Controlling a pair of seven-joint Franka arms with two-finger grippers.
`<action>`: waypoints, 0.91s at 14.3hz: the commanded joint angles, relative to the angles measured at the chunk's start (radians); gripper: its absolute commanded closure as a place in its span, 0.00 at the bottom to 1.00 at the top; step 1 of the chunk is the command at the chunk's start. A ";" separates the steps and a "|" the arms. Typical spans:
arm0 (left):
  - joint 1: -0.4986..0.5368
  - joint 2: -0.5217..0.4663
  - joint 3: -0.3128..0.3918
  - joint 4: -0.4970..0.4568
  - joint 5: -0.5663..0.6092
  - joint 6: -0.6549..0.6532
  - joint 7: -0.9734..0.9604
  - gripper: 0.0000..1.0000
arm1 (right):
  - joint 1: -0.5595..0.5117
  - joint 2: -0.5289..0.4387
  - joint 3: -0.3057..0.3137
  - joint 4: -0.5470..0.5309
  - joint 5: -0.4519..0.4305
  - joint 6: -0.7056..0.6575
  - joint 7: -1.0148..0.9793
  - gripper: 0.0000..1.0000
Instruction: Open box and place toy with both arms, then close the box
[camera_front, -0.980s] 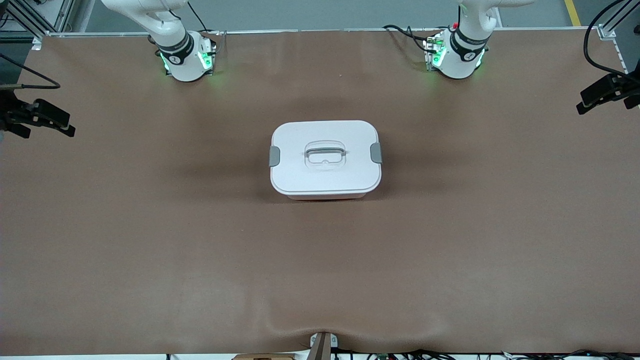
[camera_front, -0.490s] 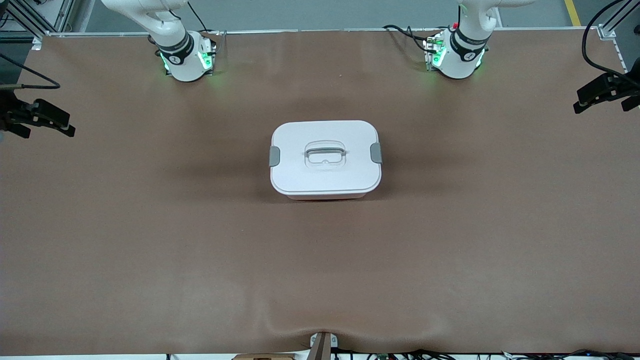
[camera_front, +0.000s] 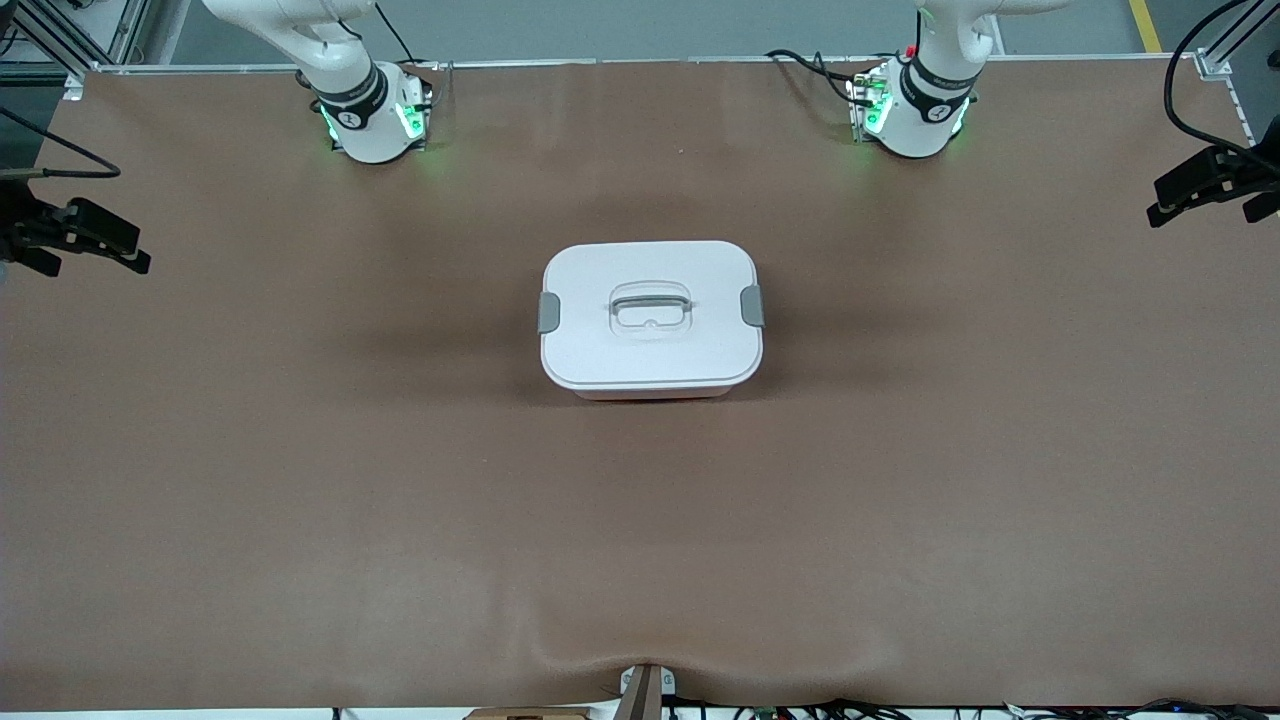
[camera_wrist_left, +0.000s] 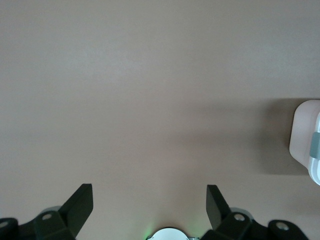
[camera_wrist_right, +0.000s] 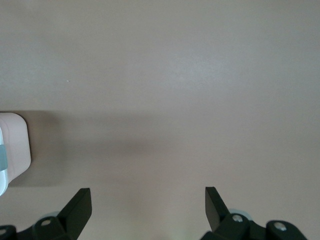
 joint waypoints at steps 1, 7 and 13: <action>-0.010 0.009 0.011 0.008 -0.016 -0.004 0.013 0.00 | -0.013 0.000 0.008 0.006 0.015 -0.007 0.015 0.00; -0.011 0.023 0.005 0.020 -0.016 -0.004 0.013 0.00 | -0.012 0.000 0.008 0.006 0.015 -0.007 0.015 0.00; -0.011 0.014 -0.030 0.037 -0.016 -0.010 0.015 0.00 | -0.012 0.000 0.008 0.006 0.015 -0.007 0.015 0.00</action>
